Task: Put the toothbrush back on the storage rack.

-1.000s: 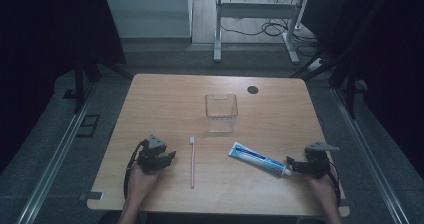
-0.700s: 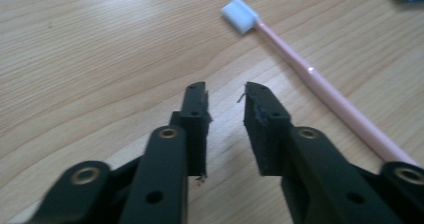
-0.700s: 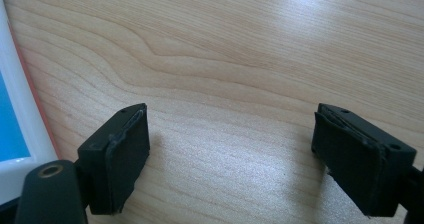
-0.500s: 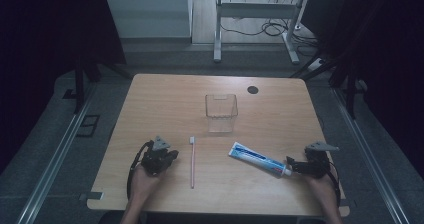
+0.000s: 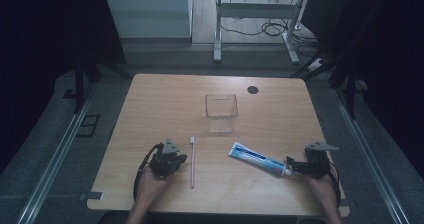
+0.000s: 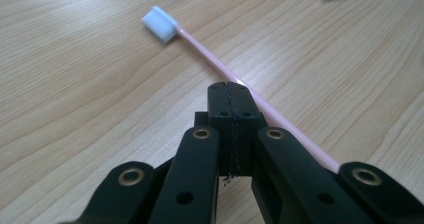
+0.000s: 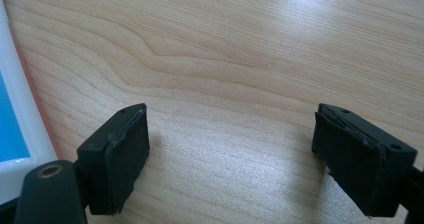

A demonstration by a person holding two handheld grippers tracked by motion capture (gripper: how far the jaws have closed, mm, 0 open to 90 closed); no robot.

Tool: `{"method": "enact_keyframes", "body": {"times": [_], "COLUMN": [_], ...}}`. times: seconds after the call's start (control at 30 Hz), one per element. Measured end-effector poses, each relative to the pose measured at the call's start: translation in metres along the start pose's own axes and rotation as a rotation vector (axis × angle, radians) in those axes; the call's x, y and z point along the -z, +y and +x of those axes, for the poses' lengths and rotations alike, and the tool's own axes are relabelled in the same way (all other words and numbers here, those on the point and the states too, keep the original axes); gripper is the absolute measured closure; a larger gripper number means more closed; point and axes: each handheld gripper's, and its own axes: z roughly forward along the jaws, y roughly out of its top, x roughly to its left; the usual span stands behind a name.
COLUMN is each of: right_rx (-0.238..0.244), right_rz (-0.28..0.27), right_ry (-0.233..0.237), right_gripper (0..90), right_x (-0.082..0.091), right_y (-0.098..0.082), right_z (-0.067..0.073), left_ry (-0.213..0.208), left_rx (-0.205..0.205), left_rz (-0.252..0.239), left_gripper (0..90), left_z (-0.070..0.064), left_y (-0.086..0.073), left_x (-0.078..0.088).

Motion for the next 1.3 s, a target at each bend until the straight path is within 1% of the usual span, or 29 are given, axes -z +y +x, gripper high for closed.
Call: {"method": "enact_keyframes", "body": {"times": [0.1, 0.33, 0.37, 0.43, 0.53, 0.67, 0.83, 0.97, 1.1, 1.3], "right_rx": [-0.001, -0.002, -0.001, -0.001, 0.000, -0.001, -0.001, -0.001, 0.000, -0.001], "right_rz": [0.001, 0.002, 0.001, 0.002, 0.001, 0.002, 0.002, 0.003, 0.002, 0.003], "right_ry": [-0.001, 0.000, 0.001, 0.000, 0.001, 0.000, 0.000, 0.000, 0.001, 0.000], "right_gripper": [14.6, 14.5, 14.5, 14.5, 14.5, 14.5, 14.5, 14.4, 14.4, 14.3], "right_x": [0.000, 0.000, 0.000, 0.000, 0.000, 0.000, 0.000, 0.000, 0.000, 0.000], "right_y": [0.000, 0.000, 0.000, 0.000, 0.000, 0.000, 0.000, 0.000, 0.000, 0.000], "right_z": [0.000, 0.000, 0.000, 0.000, 0.000, 0.000, 0.000, 0.000, 0.000, 0.000], "left_ry": [-0.020, -0.055, -0.061, -0.071, -0.079, -0.091, -0.095, -0.097, -0.086, -0.073], "left_rx": [-0.005, -0.033, -0.029, -0.037, -0.049, -0.047, -0.050, -0.043, -0.045, -0.031], "left_rz": [0.000, 0.021, 0.023, 0.028, 0.043, 0.058, 0.072, 0.080, 0.087, 0.095], "left_gripper": [89.7, 89.7, 89.7, 89.7, 89.6, 89.7, 89.6, 89.7, 89.7, 89.7], "left_z": [-0.004, -0.016, -0.018, -0.022, -0.026, -0.030, -0.031, -0.031, -0.029, -0.023], "left_y": [0.002, 0.004, 0.004, 0.004, 0.004, 0.003, 0.002, 0.001, 0.000, -0.002], "left_x": [-0.002, -0.011, -0.012, -0.014, -0.017, -0.020, -0.021, -0.021, -0.021, -0.018]}}
